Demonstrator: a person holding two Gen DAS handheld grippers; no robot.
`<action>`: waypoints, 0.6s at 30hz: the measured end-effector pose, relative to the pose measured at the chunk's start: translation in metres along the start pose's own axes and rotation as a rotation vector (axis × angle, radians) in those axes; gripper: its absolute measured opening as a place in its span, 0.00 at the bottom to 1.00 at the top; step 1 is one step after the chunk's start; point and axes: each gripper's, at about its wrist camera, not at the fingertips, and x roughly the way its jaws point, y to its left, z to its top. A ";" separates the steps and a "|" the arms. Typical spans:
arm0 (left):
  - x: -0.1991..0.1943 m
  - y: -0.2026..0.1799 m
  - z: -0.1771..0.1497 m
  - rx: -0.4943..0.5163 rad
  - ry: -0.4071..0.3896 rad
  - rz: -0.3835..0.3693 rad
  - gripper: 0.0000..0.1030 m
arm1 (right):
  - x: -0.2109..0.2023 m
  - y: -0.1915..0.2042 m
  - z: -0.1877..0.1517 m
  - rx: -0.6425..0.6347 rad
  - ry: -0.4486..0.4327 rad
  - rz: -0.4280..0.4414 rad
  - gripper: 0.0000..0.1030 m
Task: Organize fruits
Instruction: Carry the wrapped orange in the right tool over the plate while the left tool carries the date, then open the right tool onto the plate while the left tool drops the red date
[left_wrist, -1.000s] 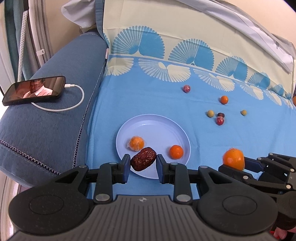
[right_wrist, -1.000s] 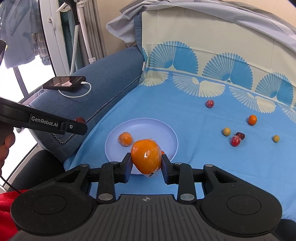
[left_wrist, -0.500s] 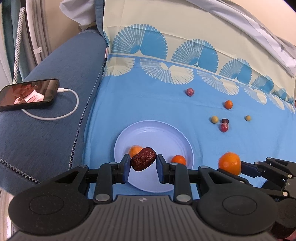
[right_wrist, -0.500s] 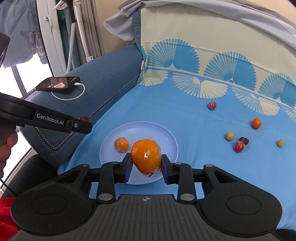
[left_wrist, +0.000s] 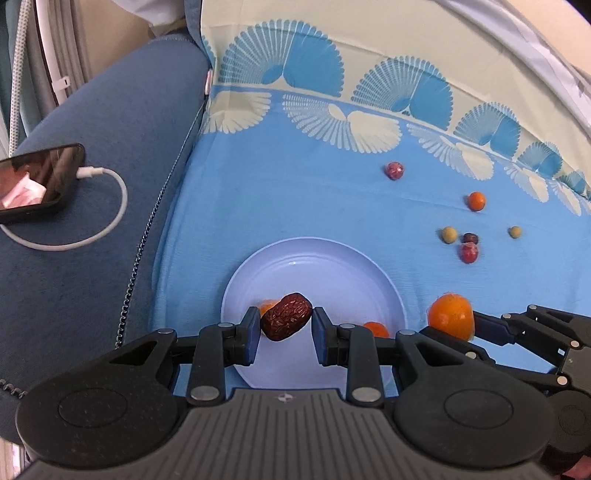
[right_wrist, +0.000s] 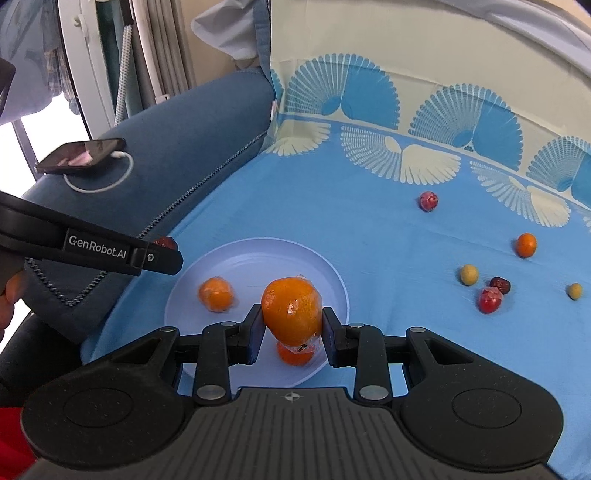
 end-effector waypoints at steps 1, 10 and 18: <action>0.005 0.001 0.001 -0.001 0.008 0.003 0.32 | 0.005 -0.001 0.001 -0.004 0.006 -0.002 0.33; 0.050 0.002 0.009 0.016 0.073 0.015 0.32 | 0.047 -0.011 0.006 -0.034 0.054 0.003 0.34; 0.080 0.001 0.014 0.034 0.101 0.023 0.32 | 0.076 -0.012 0.005 -0.080 0.106 0.018 0.34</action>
